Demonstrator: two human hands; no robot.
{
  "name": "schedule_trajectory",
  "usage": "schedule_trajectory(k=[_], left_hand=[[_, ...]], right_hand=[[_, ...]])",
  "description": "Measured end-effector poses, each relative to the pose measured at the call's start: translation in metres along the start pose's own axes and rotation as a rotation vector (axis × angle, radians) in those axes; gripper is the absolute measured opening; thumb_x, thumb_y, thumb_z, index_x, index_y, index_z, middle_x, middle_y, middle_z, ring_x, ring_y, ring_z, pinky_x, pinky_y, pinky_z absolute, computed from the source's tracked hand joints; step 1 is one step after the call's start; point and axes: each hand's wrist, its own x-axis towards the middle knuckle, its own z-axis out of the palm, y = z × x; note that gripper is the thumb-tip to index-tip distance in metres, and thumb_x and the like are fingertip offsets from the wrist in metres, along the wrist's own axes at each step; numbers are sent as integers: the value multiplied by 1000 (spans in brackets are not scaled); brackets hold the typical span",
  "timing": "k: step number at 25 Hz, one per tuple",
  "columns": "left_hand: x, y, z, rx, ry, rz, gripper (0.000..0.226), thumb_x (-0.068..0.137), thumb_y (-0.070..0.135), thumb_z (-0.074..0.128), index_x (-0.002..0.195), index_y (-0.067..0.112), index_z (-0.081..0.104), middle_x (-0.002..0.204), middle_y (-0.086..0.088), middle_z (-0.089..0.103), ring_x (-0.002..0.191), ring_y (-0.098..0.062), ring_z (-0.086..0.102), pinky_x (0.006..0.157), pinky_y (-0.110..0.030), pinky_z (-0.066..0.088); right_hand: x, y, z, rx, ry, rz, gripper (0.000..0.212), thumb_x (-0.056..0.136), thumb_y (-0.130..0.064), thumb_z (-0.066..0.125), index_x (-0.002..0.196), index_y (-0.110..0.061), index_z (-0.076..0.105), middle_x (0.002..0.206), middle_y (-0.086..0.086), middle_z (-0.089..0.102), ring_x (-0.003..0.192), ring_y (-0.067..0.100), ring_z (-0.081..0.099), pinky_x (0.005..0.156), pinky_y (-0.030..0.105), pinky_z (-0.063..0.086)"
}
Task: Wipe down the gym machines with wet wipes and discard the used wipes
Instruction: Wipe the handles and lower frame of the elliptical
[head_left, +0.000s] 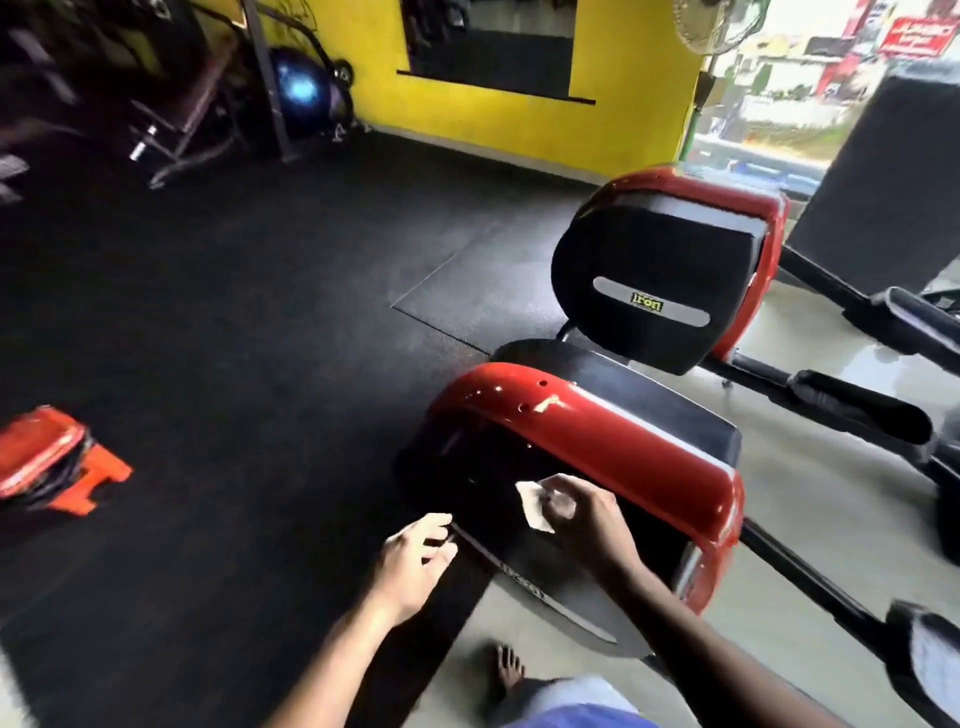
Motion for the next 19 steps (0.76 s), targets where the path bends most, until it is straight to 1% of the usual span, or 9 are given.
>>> schedule_trajectory(k=[2,5,9,11,12,15,17,18,19], left_hand=[[25,-11,-35,9,19,-22,38,99,21,69,136,24,63,122,4,70,90,3,67,75,-2,47],[74,-32,-85,-43,91,-68,38,98,19,70,135,23,65,120,3,71,90,2,68,74,-3,48],[133,-63,-129,-84,107,-109,36,97,18,70,133,24,66,119,5,71,91,0,69,73,-4,49],[170,-86,-159,-133,114,-125,36,97,17,70,133,22,66,118,4,71,90,0,68,73,-5,49],[190,-100,-177,-143,114,-120,37,97,16,70,133,20,66,118,4,71,90,0,68,72,-6,48],[247,-143,-245,-122,73,-110,38,98,15,69,136,15,64,121,-2,69,90,-3,69,73,-6,49],[281,-162,-295,-79,42,-113,39,98,15,68,137,15,63,123,-6,69,92,-6,70,74,-6,49],[298,-165,-321,-54,37,-90,39,99,16,68,137,15,62,124,-5,68,92,-8,70,74,-5,49],[312,-166,-344,-36,41,-69,38,99,17,68,137,17,62,124,-3,68,92,-8,71,76,-6,49]], right_hand=[[38,-23,22,41,-13,-17,18,90,-50,67,92,-34,72,88,-17,72,84,-4,65,75,17,49],[101,-54,54,29,-77,-39,26,91,-53,64,88,-29,73,87,-15,72,83,-1,66,74,20,50],[176,-80,105,-10,-138,-58,10,89,-38,70,94,-30,74,93,-15,72,89,1,67,81,24,52],[219,-99,139,-52,-159,-61,11,87,-29,71,97,-30,75,95,-15,71,91,4,67,84,28,53],[239,-111,157,-75,-164,-64,11,87,-29,70,98,-30,74,95,-15,71,92,5,66,84,29,53],[302,-157,208,-85,-160,-53,15,89,-38,67,99,-29,73,94,-14,70,91,6,66,82,30,52],[340,-193,234,-57,-142,-21,23,88,-46,64,100,-27,73,93,-13,69,90,9,66,80,30,51],[359,-209,243,-42,-122,-20,28,87,-51,61,97,-26,72,91,-13,69,88,9,66,79,31,51],[373,-224,250,-27,-112,-19,27,87,-50,61,95,-25,71,87,-13,68,85,9,65,77,31,51]])
